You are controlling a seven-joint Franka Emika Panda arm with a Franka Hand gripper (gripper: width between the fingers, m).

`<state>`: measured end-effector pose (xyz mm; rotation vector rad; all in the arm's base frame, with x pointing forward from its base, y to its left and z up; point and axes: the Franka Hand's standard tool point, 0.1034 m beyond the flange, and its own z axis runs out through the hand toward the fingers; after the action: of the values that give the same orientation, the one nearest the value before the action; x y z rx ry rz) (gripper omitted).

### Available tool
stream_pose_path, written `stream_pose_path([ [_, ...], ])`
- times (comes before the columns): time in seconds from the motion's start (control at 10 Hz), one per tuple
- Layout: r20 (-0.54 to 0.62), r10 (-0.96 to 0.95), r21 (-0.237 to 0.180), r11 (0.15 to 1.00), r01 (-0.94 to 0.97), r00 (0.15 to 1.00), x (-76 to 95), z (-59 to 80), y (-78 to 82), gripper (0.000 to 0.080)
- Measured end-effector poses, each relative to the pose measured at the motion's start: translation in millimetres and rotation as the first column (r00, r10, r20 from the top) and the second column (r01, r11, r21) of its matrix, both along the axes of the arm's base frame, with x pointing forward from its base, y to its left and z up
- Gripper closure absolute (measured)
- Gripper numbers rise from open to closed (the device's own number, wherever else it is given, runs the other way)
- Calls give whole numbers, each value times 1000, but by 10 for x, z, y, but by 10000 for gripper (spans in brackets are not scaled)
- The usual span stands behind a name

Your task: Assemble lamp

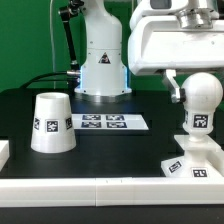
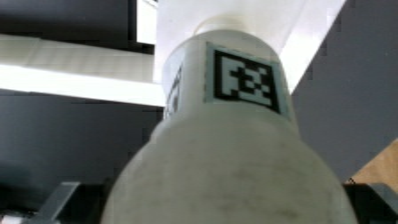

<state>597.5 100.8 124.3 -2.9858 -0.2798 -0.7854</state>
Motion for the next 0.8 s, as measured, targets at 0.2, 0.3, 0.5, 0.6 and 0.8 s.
stream_pose_path([
  [0.2, 16, -2, -2, 1000, 2, 1000, 8, -40, -6, 220],
  [0.3, 33, -2, -2, 1000, 2, 999, 20, -40, -3, 220],
  [0.5, 58, -3, -2, 1000, 3, 998, 19, -40, 1, 220],
  [0.6, 59, -3, -2, 1000, 3, 998, 19, -39, 0, 220],
  [0.8, 59, -3, -2, 1000, 3, 998, 19, -40, -1, 162],
])
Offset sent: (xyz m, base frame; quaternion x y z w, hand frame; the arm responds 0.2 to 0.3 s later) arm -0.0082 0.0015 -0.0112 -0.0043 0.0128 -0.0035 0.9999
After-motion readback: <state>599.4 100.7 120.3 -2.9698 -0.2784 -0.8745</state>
